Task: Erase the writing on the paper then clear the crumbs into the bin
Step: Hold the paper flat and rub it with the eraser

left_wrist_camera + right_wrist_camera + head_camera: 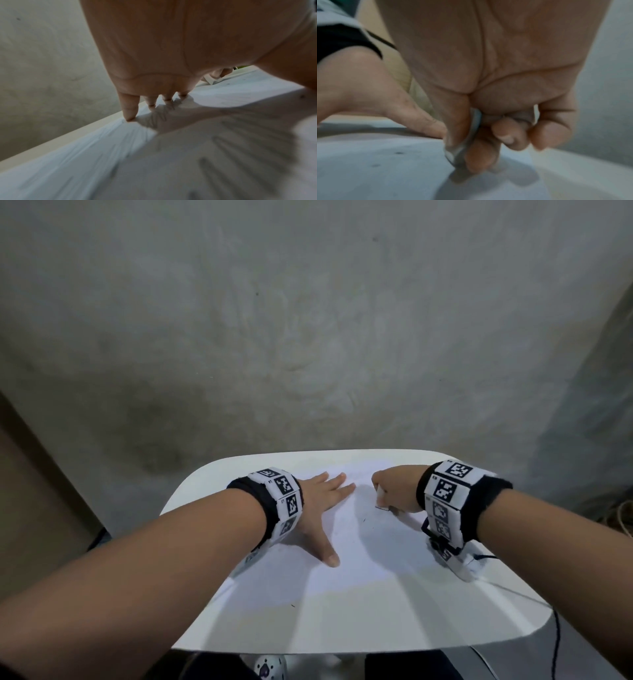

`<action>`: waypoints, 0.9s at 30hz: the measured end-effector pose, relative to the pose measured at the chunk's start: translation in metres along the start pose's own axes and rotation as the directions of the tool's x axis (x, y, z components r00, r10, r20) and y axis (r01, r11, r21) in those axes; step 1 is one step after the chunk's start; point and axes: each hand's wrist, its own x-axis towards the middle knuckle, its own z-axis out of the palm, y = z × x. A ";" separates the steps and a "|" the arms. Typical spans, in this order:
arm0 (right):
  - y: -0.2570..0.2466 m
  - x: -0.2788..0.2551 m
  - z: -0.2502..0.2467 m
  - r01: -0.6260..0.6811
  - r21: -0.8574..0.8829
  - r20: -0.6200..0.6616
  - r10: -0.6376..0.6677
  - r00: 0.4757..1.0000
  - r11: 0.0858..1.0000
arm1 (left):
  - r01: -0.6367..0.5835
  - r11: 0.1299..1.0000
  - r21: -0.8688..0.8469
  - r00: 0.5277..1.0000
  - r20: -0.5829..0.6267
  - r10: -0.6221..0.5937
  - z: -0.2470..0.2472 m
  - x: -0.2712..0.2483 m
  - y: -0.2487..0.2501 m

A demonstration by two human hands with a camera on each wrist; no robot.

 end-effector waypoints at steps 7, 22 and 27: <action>-0.013 -0.002 0.002 0.102 -0.132 -0.016 -0.105 0.994 0.986 | 0.006 1.000 0.003 1.000 -0.007 -0.006 0.002 0.000 0.001; -0.034 -0.007 -0.004 0.175 -0.181 0.026 -0.173 0.985 0.968 | -0.011 1.000 -0.024 1.000 -0.026 0.010 0.003 0.000 0.000; -0.041 0.001 -0.003 0.124 -0.157 0.036 -0.120 0.992 0.980 | -0.008 0.999 -0.032 0.999 -0.041 0.006 0.002 -0.003 0.004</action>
